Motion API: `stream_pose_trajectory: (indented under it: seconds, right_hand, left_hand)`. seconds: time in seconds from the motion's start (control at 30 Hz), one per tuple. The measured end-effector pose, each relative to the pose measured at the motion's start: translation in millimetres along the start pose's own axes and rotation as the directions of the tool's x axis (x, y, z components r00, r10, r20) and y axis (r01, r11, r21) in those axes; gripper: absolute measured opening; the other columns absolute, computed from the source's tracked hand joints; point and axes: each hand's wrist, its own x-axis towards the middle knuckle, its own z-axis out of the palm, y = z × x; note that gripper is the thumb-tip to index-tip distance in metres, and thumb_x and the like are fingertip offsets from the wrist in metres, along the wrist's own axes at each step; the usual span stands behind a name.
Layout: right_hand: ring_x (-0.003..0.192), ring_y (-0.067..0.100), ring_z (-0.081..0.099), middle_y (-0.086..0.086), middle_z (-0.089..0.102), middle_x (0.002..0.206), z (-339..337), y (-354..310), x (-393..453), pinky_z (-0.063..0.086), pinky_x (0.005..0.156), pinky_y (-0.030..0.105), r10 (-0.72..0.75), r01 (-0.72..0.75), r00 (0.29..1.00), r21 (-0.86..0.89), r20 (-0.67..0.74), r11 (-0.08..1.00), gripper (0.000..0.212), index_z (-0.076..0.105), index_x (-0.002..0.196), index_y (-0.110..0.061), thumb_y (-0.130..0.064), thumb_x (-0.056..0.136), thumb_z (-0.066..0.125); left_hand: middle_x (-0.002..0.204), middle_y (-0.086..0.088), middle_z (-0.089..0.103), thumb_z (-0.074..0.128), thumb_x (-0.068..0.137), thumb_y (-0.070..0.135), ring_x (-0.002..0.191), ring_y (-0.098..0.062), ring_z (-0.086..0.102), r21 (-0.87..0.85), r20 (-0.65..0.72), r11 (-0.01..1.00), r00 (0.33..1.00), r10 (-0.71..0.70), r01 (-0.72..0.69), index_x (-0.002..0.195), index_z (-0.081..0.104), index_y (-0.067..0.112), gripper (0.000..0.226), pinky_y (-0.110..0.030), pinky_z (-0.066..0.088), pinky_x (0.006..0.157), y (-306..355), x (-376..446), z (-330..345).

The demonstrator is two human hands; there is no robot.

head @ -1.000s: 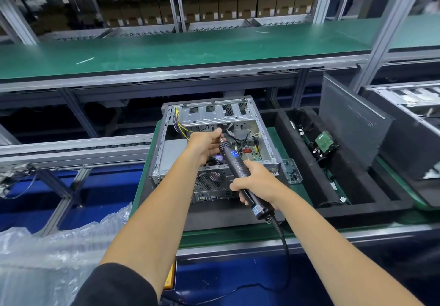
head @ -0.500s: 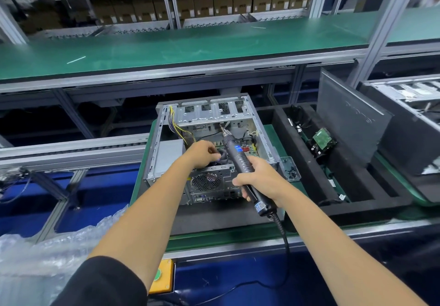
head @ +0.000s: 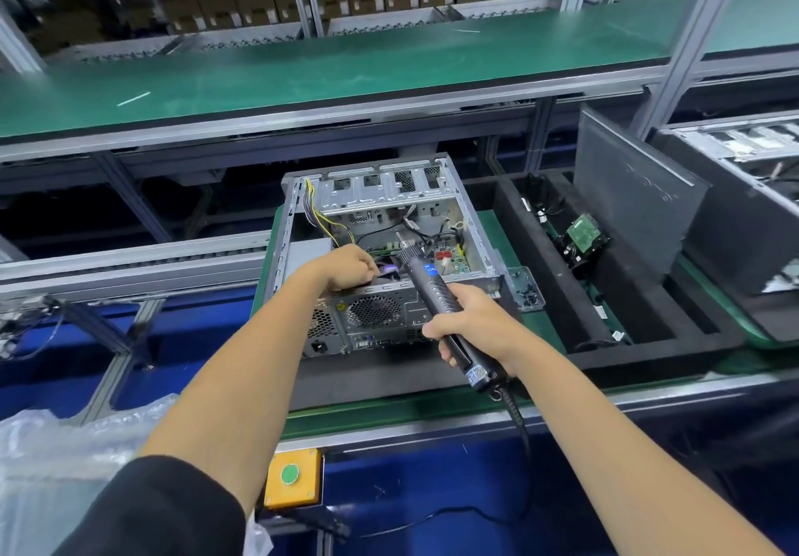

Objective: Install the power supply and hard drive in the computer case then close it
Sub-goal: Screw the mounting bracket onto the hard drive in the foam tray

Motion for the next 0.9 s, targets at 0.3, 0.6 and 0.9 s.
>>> stream_pose_trajectory:
  seconds: [0.3, 0.6, 0.9]
  right_hand:
    - [0.049, 0.02, 0.056, 0.003, 0.056, 0.06, 8, 19, -26, 0.049, 0.048, 0.031, 0.018, -0.018, 1.0, 0.0, 0.008, 1.0, 0.029, 0.049, 0.104, -0.008, -0.001, 0.083, 0.069]
    - [0.052, 0.02, 0.056, 0.0, 0.057, 0.064, 14, 37, -51, 0.05, 0.05, 0.032, 0.032, -0.032, 0.999, 0.01, 0.023, 0.999, 0.028, 0.049, 0.095, -0.015, -0.004, 0.082, 0.071]
    - [0.05, 0.019, 0.057, 0.001, 0.054, 0.062, 24, 53, -55, 0.049, 0.047, 0.03, 0.082, -0.081, 0.996, -0.003, 0.036, 0.997, 0.028, 0.047, 0.092, -0.014, -0.006, 0.08, 0.071]
  left_hand:
    - [0.066, -0.005, 0.035, 0.04, 0.099, 0.025, 0.062, -0.019, 0.032, 0.106, -0.093, 0.993, 0.994, 0.056, -0.046, 0.066, 0.037, 0.01, 0.037, -0.031, 0.024, 0.058, 1, -5, 13]
    - [0.077, -0.006, 0.045, 0.048, 0.098, 0.027, 0.071, -0.018, 0.038, -0.026, 0.016, 0.998, 0.998, 0.062, -0.062, 0.068, 0.044, 0.009, 0.035, -0.03, 0.032, 0.07, 4, -2, 14]
    - [0.093, -0.004, 0.041, 0.049, 0.096, 0.032, 0.085, -0.016, 0.037, -0.109, -0.043, 0.992, 0.997, 0.061, -0.066, 0.085, 0.045, 0.017, 0.019, -0.025, 0.029, 0.062, -4, 3, 26]
